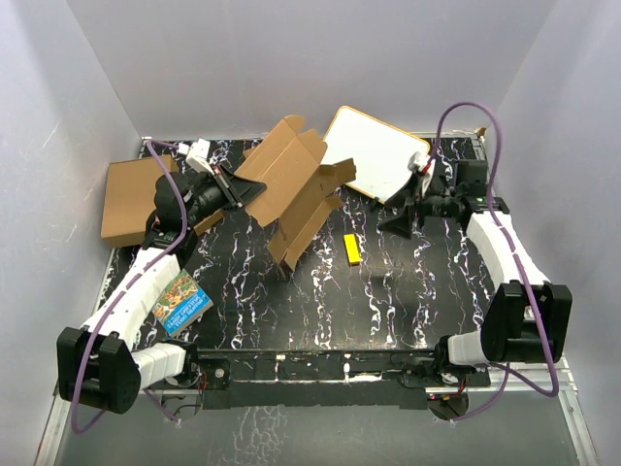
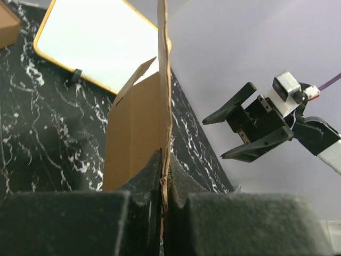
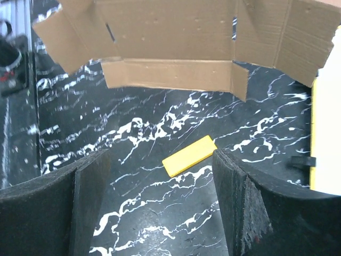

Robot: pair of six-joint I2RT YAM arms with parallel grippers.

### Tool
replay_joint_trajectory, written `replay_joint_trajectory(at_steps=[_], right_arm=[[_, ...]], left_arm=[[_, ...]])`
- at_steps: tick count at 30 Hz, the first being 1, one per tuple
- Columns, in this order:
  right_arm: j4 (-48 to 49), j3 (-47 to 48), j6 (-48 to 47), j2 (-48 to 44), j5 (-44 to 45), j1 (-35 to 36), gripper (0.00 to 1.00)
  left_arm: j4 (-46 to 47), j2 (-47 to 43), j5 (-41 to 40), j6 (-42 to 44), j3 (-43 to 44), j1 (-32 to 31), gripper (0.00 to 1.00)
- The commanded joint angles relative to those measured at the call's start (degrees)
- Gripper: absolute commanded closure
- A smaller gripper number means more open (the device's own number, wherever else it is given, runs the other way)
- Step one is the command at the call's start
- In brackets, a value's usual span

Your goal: Fold the paper box

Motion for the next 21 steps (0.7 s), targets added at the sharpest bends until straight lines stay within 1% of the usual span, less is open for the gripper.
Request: replay_joint_trajectory(at_steps=[1, 2, 3, 6, 9, 12, 16, 18, 21], right_arm=[[-3.0, -3.4, -20.3, 1.2, 1.7, 3.6, 0.16], [-2.1, -4.1, -22.6, 1.2, 1.4, 3.7, 0.07], [-0.3, -4.6, -23.0, 1.2, 1.5, 3.7, 0.02], [6.7, -3.7, -19.6, 2.6, 3.8, 3.7, 0.01], [7.9, 0.9, -17.2, 6.5, 4.6, 3.7, 0.01], [12.5, 3.5, -14.2, 10.6, 4.4, 3.8, 0.01], [20.7, 5.8, -9.9, 13.8, 4.9, 3.9, 0.01], [20.3, 8.4, -10.5, 15.7, 4.3, 4.1, 0.01], [16.9, 11.3, -13.3, 18.0, 0.6, 4.4, 0.01]], left_arm=[[-7.1, -1.8, 8.4, 3.4, 5.0, 2.6, 1.00], [-8.2, -1.6, 9.5, 4.4, 6.1, 2.9, 1.00], [-9.8, -1.4, 10.5, 5.4, 7.5, 3.2, 1.00], [-15.3, -1.0, 12.0, 9.4, 11.1, 4.2, 1.00], [-19.5, -0.9, 13.3, 13.2, 12.9, 4.8, 1.00], [-19.3, -0.5, 17.1, 13.1, 13.2, 5.4, 1.00], [-18.1, -0.5, 20.5, 12.2, 13.4, 6.0, 1.00], [-16.9, -0.5, 21.5, 11.5, 13.1, 6.3, 1.00], [-14.4, -0.1, 23.1, 9.7, 12.6, 6.6, 1.00]])
